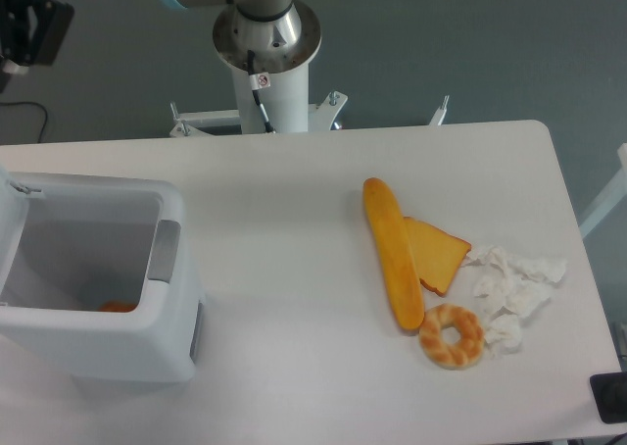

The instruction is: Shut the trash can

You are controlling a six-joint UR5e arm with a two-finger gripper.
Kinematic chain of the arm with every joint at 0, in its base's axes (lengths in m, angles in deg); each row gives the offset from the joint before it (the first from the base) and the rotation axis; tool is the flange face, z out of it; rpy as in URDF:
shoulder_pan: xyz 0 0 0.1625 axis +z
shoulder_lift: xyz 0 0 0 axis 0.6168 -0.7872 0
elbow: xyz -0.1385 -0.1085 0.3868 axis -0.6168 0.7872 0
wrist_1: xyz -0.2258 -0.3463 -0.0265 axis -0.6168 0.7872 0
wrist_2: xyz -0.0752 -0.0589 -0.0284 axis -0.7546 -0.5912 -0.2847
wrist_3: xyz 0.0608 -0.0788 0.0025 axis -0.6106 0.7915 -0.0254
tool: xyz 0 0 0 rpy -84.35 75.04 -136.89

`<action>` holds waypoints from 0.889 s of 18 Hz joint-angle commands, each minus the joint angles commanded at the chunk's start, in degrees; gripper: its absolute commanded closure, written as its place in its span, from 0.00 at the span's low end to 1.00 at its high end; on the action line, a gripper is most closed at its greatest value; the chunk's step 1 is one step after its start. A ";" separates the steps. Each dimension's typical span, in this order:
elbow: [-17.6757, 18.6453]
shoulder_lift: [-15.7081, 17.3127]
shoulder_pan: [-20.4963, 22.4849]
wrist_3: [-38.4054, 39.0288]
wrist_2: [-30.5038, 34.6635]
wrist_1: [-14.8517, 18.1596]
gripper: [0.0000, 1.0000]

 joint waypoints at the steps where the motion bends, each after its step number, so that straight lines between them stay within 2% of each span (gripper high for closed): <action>1: 0.00 0.00 -0.27 0.00 -0.09 0.00 0.00; 8: 0.00 0.79 -1.15 2.37 -5.18 0.00 0.00; 16: 0.79 1.49 -2.64 4.57 -6.15 0.09 0.00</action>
